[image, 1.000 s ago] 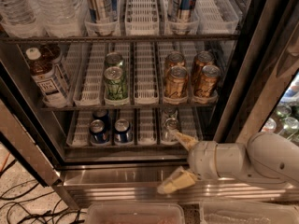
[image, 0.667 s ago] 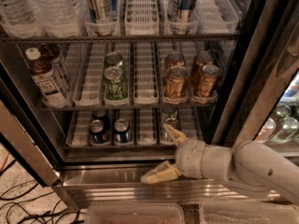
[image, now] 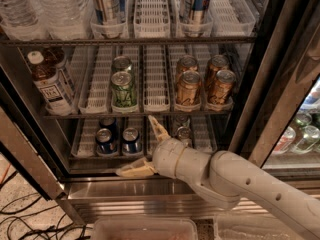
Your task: Pick pepsi can from bottom shelf of fridge
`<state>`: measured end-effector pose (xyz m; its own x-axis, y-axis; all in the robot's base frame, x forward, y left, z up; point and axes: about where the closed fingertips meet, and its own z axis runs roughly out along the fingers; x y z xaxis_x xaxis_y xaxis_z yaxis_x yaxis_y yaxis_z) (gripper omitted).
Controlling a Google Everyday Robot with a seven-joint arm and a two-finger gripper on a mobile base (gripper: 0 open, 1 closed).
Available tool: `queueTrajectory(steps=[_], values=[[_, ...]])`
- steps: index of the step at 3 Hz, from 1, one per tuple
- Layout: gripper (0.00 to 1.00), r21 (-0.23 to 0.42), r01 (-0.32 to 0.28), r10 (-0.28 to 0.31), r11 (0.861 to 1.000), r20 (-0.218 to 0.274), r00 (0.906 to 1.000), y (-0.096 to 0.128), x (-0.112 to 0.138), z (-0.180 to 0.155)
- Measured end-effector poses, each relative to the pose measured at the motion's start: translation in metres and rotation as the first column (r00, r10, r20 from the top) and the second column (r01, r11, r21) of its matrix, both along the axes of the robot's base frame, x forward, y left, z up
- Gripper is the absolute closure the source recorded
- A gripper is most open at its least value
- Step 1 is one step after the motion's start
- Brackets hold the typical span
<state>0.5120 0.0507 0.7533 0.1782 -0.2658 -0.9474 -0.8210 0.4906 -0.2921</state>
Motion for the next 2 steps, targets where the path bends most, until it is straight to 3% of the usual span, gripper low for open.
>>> queueTrajectory(steps=[1,2], values=[[0.00,0.052,0.062,-0.062,0.997,-0.002,0.9981,0.022,0.006,-0.015],[0.00,0.144,0.138,-0.132,0.980,-0.046,0.9901,0.035,0.000,-0.029]])
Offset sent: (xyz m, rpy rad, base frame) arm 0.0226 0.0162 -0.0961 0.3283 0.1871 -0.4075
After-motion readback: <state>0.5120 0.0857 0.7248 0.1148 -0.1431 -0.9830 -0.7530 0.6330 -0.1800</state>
